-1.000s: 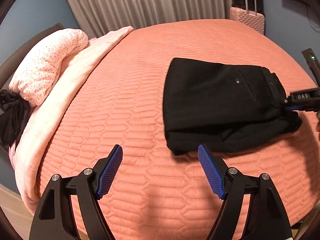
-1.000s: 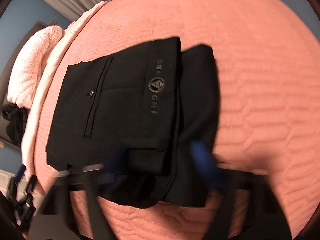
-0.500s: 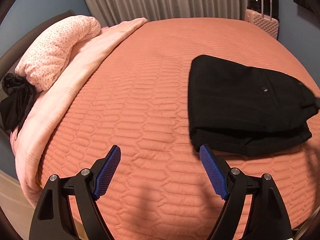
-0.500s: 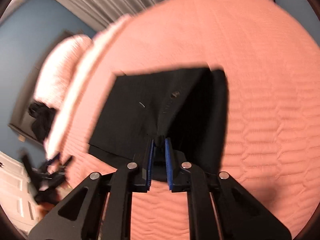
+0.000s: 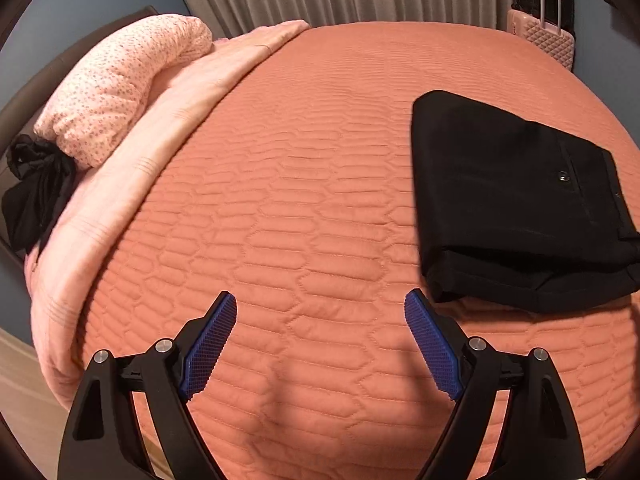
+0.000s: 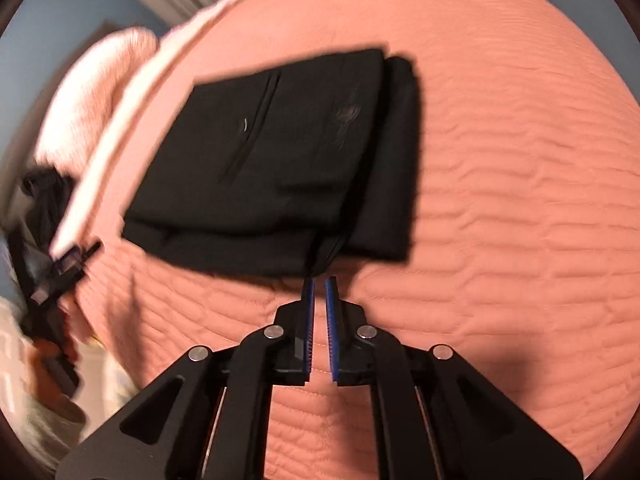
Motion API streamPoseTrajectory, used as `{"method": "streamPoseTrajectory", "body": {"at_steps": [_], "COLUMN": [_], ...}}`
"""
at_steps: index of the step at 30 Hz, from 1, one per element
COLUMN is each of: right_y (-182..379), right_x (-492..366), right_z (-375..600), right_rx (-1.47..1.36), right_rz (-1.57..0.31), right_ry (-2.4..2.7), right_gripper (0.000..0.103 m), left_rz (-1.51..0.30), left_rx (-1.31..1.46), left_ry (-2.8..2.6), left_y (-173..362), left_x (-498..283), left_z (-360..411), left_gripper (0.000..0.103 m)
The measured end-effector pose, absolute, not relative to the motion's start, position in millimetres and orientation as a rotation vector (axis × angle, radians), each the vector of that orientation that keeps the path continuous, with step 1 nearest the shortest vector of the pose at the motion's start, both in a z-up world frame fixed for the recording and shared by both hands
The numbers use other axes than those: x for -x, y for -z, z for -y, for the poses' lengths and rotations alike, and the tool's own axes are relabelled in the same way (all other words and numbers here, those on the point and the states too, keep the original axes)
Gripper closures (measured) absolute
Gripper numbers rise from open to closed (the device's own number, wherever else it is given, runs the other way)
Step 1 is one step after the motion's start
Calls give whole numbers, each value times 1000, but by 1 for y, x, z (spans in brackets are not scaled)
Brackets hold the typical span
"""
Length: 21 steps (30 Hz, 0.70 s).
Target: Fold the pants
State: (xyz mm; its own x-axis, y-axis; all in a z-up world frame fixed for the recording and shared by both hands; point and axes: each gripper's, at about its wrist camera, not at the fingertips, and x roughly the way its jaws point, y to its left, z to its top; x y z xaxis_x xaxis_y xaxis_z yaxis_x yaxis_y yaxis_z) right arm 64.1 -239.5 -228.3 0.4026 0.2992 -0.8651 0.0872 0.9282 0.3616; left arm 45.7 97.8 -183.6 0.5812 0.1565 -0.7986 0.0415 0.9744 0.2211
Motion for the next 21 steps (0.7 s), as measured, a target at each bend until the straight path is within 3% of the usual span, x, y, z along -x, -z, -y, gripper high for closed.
{"method": "streamPoseTrajectory", "body": {"at_steps": [13, 21], "right_y": [232, 203], "right_x": [-61, -43], "right_z": [275, 252], "right_rx": [-702, -354], "right_rz": [-1116, -984], "right_ry": [-154, 38], "right_gripper": [96, 96], "left_rz": [-919, -898], "left_rx": [-300, -276], "left_ry": [0, 48], "left_y": [187, 183], "left_x": [-40, -39], "left_z": [-79, -74], "left_gripper": [19, 20]}}
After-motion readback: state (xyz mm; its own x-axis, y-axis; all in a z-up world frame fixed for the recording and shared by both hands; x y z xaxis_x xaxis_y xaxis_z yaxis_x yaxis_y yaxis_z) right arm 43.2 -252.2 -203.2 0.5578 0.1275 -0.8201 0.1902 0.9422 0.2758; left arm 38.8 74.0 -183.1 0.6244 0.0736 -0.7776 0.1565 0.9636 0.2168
